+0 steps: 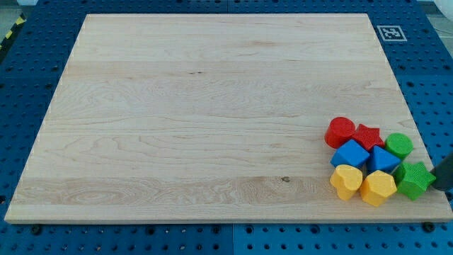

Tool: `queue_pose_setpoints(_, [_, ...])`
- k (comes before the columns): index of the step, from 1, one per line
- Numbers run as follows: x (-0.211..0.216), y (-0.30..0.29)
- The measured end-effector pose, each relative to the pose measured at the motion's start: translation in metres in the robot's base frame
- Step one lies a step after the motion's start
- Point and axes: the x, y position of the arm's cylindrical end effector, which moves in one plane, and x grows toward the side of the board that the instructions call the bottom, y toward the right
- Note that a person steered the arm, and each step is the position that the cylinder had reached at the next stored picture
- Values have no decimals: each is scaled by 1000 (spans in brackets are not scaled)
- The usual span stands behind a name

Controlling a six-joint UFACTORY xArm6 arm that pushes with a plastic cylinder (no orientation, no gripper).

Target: Push the green star into the blue triangle

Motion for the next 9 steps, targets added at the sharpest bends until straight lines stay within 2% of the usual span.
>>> queue_pose_setpoints(4, [28,-1])
queue_pose_setpoints(6, [23,-11])
queue_pose_setpoints(9, [-7,-39])
